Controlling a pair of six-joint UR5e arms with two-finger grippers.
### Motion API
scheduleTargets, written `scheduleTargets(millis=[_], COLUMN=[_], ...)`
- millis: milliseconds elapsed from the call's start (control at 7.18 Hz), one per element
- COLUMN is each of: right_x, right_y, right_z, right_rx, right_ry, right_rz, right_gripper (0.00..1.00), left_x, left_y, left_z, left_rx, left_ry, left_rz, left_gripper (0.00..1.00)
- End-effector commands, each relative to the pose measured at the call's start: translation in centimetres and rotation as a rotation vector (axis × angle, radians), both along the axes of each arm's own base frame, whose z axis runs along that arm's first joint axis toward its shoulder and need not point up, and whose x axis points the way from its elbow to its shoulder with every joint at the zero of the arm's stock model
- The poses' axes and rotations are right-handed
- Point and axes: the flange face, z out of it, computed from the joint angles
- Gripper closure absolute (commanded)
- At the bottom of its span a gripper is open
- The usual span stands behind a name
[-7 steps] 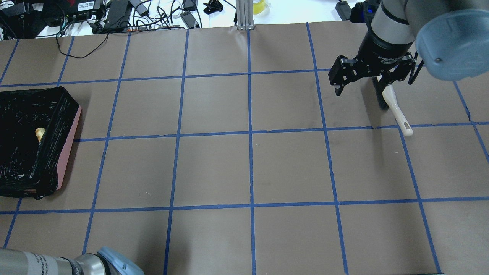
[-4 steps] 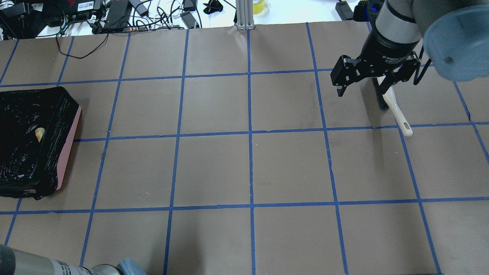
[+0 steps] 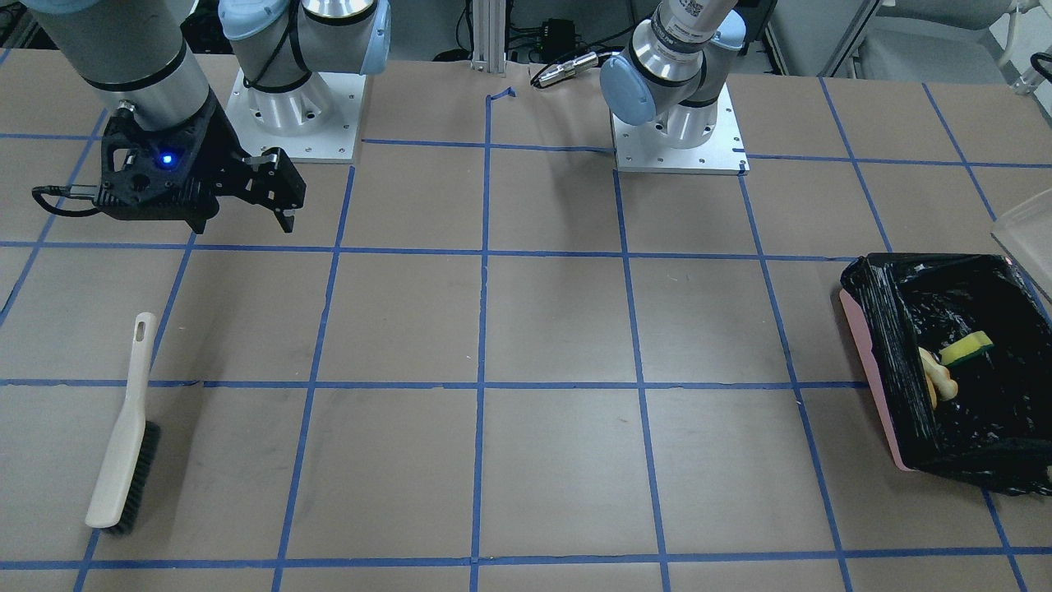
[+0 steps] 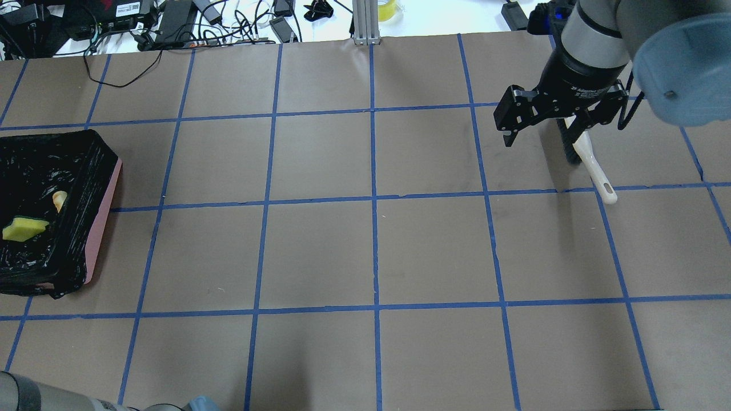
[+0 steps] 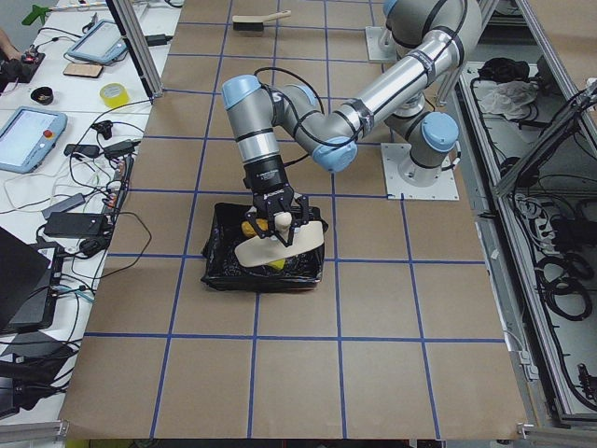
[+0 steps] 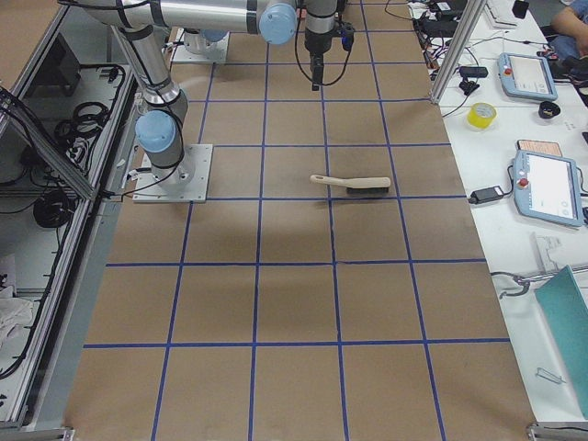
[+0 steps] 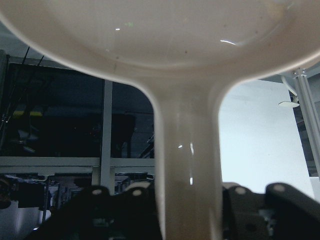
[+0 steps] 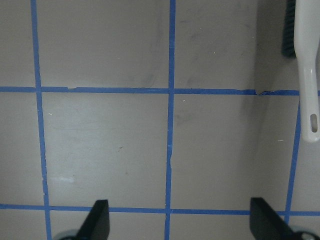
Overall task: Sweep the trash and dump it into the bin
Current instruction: 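Set the brush down with the right gripper while left shakes the dustpan over the bin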
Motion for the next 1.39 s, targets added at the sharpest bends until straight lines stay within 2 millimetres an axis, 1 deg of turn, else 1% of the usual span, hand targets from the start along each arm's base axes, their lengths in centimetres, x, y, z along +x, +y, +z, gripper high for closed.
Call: scheduleTargets(millis=[0, 139, 279, 418, 697, 836, 975, 1114, 1254], right_x=[-0.1, 0.0, -0.1, -0.1, -0.1, -0.1, -0.1, -0.1, -0.1], right_y=[-0.1, -0.1, 0.0, 0.0, 0.0, 0.0, 0.1, 0.1, 0.1], right_z=[-0.2, -0.3, -0.2, -0.1, -0.2, -0.2, -0.1, -0.1, -0.1], right_rx=[0.002, 0.006, 0.003, 0.002, 0.004, 0.004, 0.002, 0.001, 0.001], right_ry=[0.005, 0.003, 0.006, 0.01, 0.01, 0.01, 0.01, 0.008, 0.008], right_rz=[0.004, 0.002, 0.005, 0.007, 0.005, 0.002, 0.002, 0.001, -0.001], right_gripper=[0.0, 0.0, 0.0, 0.0, 0.0, 0.0, 0.0, 0.0, 0.0], left_x=[-0.4, -0.5, -1.0, -1.7, -4.6, -7.3, -10.3, -14.0, -19.1], left_y=[-0.5, -1.1, -1.1, -1.1, -3.8, -5.3, -7.3, -9.6, -12.1], left_z=[1.8, 2.3, 2.9, 2.8, -0.8, -2.7, -4.4, -6.9, -8.5], left_rx=[-0.063, -0.095, -0.2, -0.274, -0.393, -0.403, -0.369, -0.315, -0.289], left_ry=[0.04, 0.141, 0.307, 0.478, 0.782, 0.908, 0.954, 0.995, 1.0], left_rz=[-0.048, -0.123, -0.188, -0.229, -0.316, -0.352, -0.392, -0.429, -0.478], left_gripper=[1.0, 1.0, 1.0, 1.0, 1.0, 1.0, 1.0, 1.0, 1.0])
